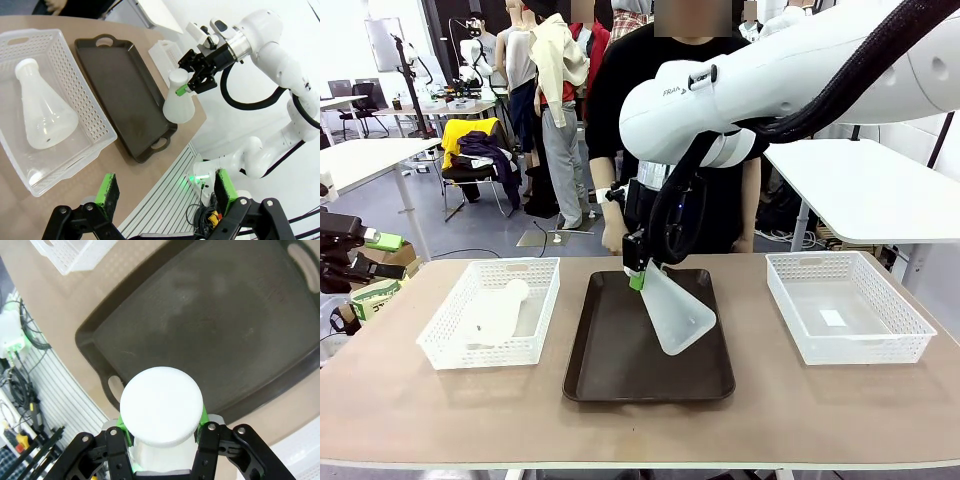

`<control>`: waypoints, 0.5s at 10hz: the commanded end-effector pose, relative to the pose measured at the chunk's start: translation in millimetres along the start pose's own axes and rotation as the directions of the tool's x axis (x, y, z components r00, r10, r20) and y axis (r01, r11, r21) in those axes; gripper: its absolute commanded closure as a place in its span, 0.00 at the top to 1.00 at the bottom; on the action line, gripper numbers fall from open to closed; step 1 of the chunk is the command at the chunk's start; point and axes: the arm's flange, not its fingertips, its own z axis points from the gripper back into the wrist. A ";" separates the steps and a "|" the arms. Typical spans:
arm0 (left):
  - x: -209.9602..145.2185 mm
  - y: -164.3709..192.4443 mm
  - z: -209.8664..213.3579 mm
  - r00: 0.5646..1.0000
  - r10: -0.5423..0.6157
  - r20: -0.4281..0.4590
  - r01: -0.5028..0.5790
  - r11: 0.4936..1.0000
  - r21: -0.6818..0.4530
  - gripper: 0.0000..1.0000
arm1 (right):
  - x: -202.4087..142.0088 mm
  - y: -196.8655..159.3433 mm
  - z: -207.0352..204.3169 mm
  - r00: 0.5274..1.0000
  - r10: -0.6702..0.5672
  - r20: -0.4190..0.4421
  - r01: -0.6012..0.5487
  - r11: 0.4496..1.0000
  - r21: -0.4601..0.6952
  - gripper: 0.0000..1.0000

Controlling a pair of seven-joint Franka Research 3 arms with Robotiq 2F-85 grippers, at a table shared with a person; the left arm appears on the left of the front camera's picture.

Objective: Prepare the laboratory tools.
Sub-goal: Place the picked Big flask upright in the Handle tray as instructed by the person.

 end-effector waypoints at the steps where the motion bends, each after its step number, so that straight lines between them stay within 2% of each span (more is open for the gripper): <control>1: 0.6 0.5 0.0 1.000 -0.017 0.020 0.018 1.000 -0.019 1.00 | -4.9 1.5 16.6 0.984 0.113 0.141 -0.119 0.992 0.036 0.00; 2: 0.6 0.5 0.0 1.000 -0.017 0.020 0.018 1.000 -0.019 1.00 | -6.5 -0.5 24.1 0.944 0.213 0.252 -0.231 0.972 0.043 0.00; 5: 0.6 0.5 0.0 1.000 -0.017 0.020 0.018 1.000 -0.019 1.00 | -15.9 -16.9 31.4 0.806 0.326 0.493 -0.370 0.929 -0.009 0.00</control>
